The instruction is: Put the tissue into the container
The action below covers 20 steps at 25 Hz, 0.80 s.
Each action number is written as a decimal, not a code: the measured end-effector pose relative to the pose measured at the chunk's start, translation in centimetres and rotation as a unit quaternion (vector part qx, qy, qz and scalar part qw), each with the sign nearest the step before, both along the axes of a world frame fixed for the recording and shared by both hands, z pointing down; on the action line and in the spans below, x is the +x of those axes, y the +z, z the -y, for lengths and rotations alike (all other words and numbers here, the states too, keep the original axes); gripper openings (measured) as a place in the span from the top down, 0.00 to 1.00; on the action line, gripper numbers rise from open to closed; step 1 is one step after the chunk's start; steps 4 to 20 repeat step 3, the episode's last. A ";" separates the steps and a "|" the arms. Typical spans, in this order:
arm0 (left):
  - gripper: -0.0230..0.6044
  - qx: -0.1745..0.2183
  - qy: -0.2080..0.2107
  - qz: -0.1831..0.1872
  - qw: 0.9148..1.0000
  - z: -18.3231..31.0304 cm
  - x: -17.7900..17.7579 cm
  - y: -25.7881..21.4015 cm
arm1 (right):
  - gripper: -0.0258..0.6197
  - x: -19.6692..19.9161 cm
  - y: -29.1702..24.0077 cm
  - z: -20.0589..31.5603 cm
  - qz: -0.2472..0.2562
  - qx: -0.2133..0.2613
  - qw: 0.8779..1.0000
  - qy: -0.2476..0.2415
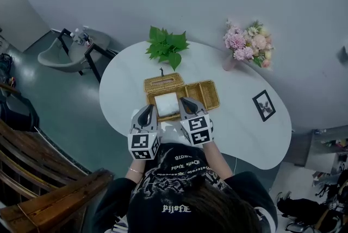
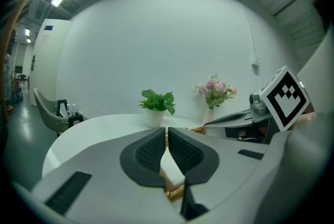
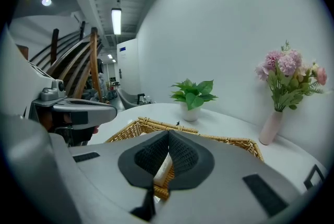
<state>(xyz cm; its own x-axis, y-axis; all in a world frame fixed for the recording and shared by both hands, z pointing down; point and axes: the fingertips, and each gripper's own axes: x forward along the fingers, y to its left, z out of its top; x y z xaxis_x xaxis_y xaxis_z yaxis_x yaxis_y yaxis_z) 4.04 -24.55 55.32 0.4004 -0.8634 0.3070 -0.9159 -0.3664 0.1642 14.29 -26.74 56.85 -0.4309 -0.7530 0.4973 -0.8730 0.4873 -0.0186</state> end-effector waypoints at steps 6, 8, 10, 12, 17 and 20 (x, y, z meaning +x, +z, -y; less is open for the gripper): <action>0.91 -0.006 0.001 0.001 1.000 0.0 0.0 0.3 | 0.92 -0.2 0.3 0.0 -0.005 -0.004 1.000 -0.005; 0.91 -0.006 0.001 0.001 1.000 0.0 0.0 0.3 | 0.92 -0.2 0.3 0.0 -0.005 -0.004 1.000 -0.005; 0.91 -0.006 0.001 0.001 1.000 0.0 0.0 0.3 | 0.92 -0.2 0.3 0.0 -0.005 -0.004 1.000 -0.005; 0.91 -0.006 0.001 0.001 1.000 0.0 0.0 0.3 | 0.92 -0.2 0.3 0.0 -0.005 -0.004 1.000 -0.005; 0.91 -0.006 0.001 0.001 1.000 0.0 0.0 0.3 | 0.92 -0.2 0.3 0.0 -0.005 -0.004 1.000 -0.005; 0.91 -0.006 0.001 0.001 1.000 0.0 0.0 0.3 | 0.92 -0.2 0.3 0.0 -0.005 -0.004 1.000 -0.005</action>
